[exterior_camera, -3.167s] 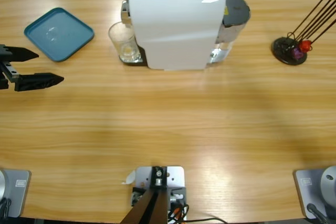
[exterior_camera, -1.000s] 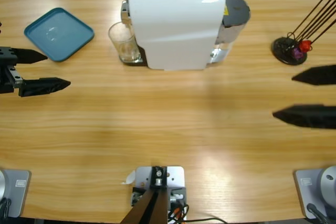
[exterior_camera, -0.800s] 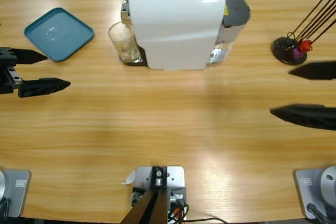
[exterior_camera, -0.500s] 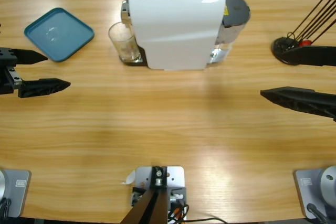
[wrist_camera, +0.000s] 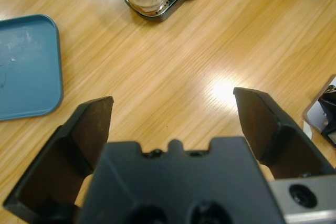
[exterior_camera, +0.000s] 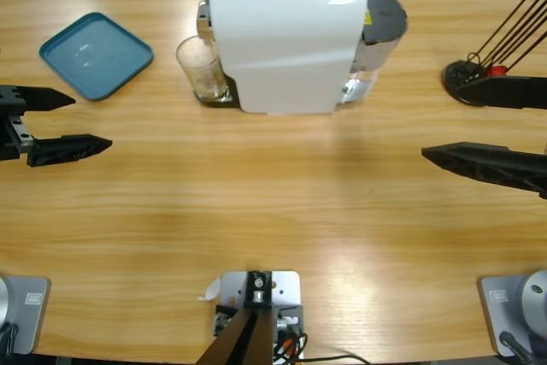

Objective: Pour coffee

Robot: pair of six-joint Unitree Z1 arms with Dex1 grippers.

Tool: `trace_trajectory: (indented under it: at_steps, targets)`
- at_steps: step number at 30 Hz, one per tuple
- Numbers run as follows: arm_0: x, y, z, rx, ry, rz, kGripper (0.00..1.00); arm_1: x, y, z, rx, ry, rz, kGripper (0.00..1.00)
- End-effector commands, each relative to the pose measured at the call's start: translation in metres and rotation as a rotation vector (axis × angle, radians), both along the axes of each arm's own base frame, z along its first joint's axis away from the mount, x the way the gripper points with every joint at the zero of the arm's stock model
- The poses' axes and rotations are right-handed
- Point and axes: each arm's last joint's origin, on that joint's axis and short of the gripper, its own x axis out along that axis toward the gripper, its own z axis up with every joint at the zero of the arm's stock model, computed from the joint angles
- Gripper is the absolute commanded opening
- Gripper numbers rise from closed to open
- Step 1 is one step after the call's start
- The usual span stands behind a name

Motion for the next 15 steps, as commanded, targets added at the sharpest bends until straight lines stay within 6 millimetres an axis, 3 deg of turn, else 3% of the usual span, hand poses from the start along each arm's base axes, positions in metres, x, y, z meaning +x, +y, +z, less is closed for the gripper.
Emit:
trace_trajectory:
  at_steps: [1,15]
  targets:
    - [0.002,-0.001,0.004,-0.043,-0.026,0.004,1.0,0.005,0.004,-0.002,-0.023,0.032,0.001,1.0]
    - [0.02,-0.014,0.015,-0.074,-0.04,-0.021,1.0,0.008,0.006,-0.005,-0.038,0.045,-0.004,1.0]
